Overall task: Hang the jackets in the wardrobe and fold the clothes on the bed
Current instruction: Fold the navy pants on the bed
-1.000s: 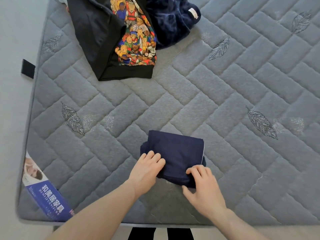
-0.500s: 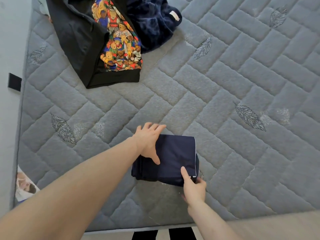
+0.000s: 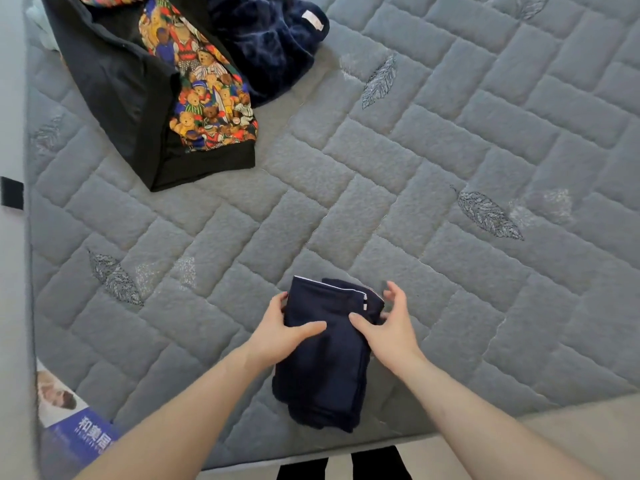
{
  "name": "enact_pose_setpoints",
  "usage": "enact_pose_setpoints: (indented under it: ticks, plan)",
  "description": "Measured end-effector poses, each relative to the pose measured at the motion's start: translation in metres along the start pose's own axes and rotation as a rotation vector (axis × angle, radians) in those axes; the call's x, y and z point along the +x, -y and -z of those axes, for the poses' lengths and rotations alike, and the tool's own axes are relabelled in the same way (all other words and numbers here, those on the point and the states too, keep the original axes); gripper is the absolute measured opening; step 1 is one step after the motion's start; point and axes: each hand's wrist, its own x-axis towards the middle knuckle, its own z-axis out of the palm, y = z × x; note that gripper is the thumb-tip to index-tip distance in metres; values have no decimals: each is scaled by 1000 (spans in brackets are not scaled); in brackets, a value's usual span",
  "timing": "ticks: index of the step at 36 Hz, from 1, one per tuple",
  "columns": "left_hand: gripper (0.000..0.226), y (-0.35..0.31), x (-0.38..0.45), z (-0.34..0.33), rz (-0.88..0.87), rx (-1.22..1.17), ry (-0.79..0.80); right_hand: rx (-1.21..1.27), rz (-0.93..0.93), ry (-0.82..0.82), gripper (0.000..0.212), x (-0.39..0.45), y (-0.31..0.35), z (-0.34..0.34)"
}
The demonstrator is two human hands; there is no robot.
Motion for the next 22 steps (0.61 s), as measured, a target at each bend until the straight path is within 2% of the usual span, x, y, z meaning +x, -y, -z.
enact_pose_setpoints:
  ticks: [2, 4, 5, 7, 9, 12, 15, 17, 19, 22]
  plan:
    - [98, -9, 4, -5, -6, -20, 12, 45, -36, -83, 87, -5, -2, -4]
    - [77, -17, 5, -13, -32, 15, 21, 87, -59, -135, 58, -11, -6, -11]
    - [78, -19, 5, -18, -49, 61, 30, 93, -69, -131, 40, -15, -7, -14]
    - [100, -21, 4, -27, -38, 209, 34, 111, -78, -96, 19, -19, -8, -20]
    - [100, -22, 1, -37, 22, 211, 12, 134, -62, -63, 16, -21, -5, -22]
    - [94, -21, -6, -47, -2, 163, -13, 160, -43, -13, 20, -18, -1, -19]
    - [95, -17, -8, -48, -23, 244, -100, 11, -23, 72, 13, -12, -8, -11]
    - [95, -18, -9, -44, -67, 482, -223, -118, -29, 89, 24, -8, -16, -7]
    - [96, -23, -8, -41, -233, 689, -279, -101, -63, 78, 50, -8, -24, -4]
    - [76, -42, 4, -36, -505, 941, -115, -15, -129, 88, 87, -14, -33, -5]
